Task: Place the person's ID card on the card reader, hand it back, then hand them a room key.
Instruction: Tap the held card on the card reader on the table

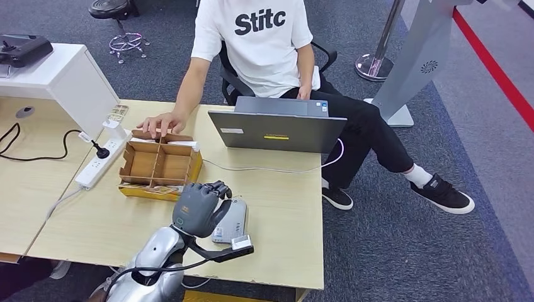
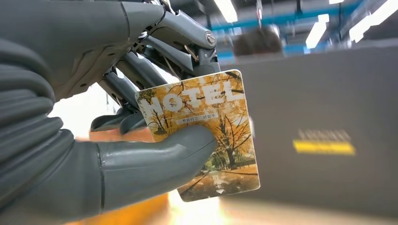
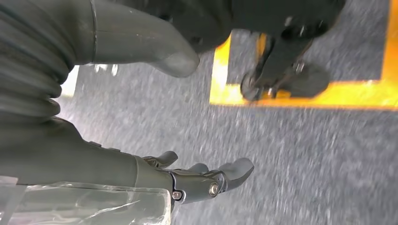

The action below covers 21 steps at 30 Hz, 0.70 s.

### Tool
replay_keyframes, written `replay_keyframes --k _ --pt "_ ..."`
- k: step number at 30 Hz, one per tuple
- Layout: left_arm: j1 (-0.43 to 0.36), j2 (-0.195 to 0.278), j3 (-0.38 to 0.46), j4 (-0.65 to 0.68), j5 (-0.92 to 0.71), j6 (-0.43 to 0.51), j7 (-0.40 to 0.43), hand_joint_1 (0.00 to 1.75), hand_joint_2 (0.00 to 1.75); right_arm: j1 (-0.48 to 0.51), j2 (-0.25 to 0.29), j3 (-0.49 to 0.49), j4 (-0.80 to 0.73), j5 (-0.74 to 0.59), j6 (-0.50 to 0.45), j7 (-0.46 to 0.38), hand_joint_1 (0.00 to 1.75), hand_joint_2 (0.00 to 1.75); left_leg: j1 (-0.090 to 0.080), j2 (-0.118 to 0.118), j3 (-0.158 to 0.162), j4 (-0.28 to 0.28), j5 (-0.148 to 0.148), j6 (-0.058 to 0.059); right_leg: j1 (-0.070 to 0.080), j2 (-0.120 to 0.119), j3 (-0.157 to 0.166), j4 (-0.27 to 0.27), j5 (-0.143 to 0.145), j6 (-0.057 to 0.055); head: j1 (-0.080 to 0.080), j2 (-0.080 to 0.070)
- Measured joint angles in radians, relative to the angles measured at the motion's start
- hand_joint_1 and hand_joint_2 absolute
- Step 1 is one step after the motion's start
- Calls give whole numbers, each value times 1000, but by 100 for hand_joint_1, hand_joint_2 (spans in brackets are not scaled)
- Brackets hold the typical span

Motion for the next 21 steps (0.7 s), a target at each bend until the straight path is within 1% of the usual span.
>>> replay_keyframes --k 2,5,10,15,21 --pt "-7 -10 -7 37 20 -23 -6 175 175 0 -4 -27 0 -29 27 -19 0 175 0 0 0 0 0 0 0 0 0 0 0 0 0 0" --pt "-25 -25 -13 115 20 -57 1 175 175 0 -9 -57 0 -42 37 -34 0 175 0 0 0 0 0 0 0 0 0 0 0 0 0 0" --pt "-49 -38 -14 231 0 -94 26 175 175 0 -15 -86 0 -43 31 -17 0 175 0 0 0 0 0 0 0 0 0 0 0 0 0 0" --pt "-65 -39 -14 284 -2 -121 30 175 175 0 -19 -101 0 -31 29 -10 0 175 0 0 0 0 0 0 0 0 1 0 0 0 0 0" --pt "-69 -39 -14 313 -1 -142 33 175 175 0 -19 -103 0 -17 28 5 0 175 0 0 1 0 0 1 0 0 2 0 0 0 0 0"
